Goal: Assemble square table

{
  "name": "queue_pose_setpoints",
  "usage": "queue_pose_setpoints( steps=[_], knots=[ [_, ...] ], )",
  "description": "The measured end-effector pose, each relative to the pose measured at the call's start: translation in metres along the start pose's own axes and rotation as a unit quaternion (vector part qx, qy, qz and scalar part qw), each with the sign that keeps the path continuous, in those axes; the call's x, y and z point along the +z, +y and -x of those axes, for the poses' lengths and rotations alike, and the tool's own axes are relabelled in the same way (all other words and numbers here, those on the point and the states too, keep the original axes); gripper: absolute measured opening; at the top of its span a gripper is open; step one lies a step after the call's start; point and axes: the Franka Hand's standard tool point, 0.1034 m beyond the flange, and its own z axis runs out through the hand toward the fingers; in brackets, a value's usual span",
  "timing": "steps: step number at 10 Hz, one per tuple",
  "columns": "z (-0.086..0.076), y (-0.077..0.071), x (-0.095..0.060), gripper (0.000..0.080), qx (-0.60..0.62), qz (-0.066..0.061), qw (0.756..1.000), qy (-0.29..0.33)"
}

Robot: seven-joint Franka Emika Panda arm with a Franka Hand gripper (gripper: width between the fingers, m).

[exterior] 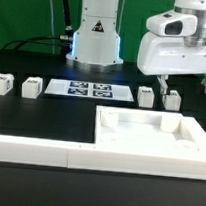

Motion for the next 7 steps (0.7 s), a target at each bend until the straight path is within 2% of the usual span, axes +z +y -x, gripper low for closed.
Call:
queue_pose_setpoints(
  steps=[4, 5, 6, 7],
  knots=[
    [0.002, 0.000, -0.001, 0.0649, 0.006, 0.001, 1.000, -0.023],
    [0.010, 0.000, 0.000, 0.0649, 0.029, 0.005, 0.998, -0.062],
    [0.026, -0.001, 0.002, 0.0649, 0.080, 0.015, 0.989, -0.125],
    [0.035, -0.002, 0.003, 0.0649, 0.091, 0.017, 0.980, -0.174]
  ],
)
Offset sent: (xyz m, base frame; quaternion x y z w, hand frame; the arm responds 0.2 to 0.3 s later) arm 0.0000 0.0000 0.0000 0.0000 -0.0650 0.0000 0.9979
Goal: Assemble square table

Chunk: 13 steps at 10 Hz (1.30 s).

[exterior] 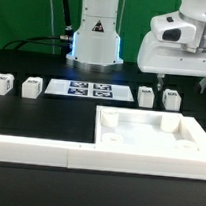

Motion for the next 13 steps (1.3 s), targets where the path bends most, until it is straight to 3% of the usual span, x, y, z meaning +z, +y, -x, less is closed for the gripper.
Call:
queue_pose_setpoints(
  steps=[1, 2, 3, 5, 8, 9, 13],
  knots=[
    [0.007, -0.001, 0.003, 0.0649, 0.019, -0.003, 0.998, -0.053],
    [0.007, -0.007, 0.005, 0.0649, 0.039, -0.016, 0.994, -0.102],
    [0.001, -0.010, 0.009, 0.0649, 0.040, -0.019, 0.993, -0.112],
    [0.007, -0.005, 0.011, 0.0649, 0.036, -0.011, 0.983, -0.182],
    [0.008, -0.003, 0.019, 0.0649, 0.039, -0.009, 0.965, -0.261],
    [0.009, -0.006, 0.028, 0.0649, 0.050, -0.023, 0.960, -0.273],
    [0.018, -0.016, 0.047, 0.0649, 0.050, -0.014, 0.955, -0.293]
  ],
)
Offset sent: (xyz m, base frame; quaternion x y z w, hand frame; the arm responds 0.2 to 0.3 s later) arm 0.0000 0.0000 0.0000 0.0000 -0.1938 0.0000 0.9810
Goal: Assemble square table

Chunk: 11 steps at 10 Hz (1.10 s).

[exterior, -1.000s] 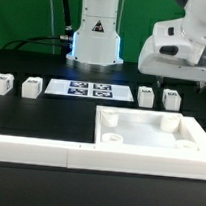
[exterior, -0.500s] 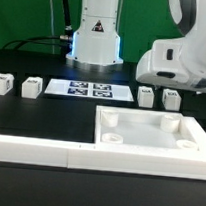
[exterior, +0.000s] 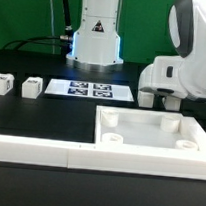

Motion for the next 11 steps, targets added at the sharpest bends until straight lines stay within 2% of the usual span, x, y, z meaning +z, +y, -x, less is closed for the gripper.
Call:
queue_pose_setpoints(
  steps=[2, 4, 5, 6, 11],
  knots=[
    [-0.0002, 0.0003, -0.0001, 0.0649, -0.001, 0.000, 1.000, 0.000],
    [-0.0003, 0.0005, -0.0001, 0.0394, -0.001, 0.000, 1.000, 0.000],
    [-0.0003, 0.0005, -0.0002, 0.0394, -0.001, 0.000, 1.000, 0.000],
    [-0.0003, 0.0005, -0.0002, 0.0288, -0.001, 0.000, 1.000, 0.000],
    [0.0006, 0.0033, -0.0041, 0.0288, -0.007, 0.000, 1.000, 0.000]
  ],
)
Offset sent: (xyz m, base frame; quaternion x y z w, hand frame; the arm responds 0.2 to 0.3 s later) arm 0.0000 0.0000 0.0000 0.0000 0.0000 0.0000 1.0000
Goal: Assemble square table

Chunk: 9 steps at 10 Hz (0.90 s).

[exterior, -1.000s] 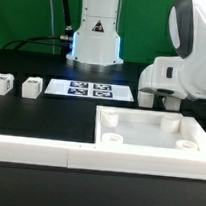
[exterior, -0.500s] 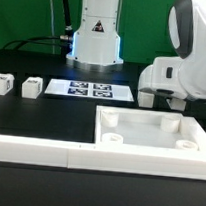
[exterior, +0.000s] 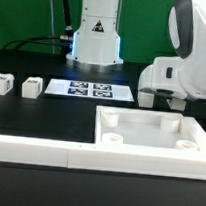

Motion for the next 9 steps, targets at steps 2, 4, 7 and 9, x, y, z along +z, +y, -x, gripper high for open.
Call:
queue_pose_setpoints(
  steps=[2, 4, 7, 9],
  knots=[
    [0.017, 0.021, -0.053, 0.0290, -0.029, -0.013, 0.999, 0.025],
    [0.044, 0.041, -0.099, 0.0290, -0.046, -0.021, 0.998, 0.044],
    [0.040, 0.042, -0.116, 0.0290, -0.047, -0.029, 0.988, 0.143],
    [0.038, 0.042, -0.118, 0.0290, -0.045, -0.033, 0.978, 0.200]
  ],
)
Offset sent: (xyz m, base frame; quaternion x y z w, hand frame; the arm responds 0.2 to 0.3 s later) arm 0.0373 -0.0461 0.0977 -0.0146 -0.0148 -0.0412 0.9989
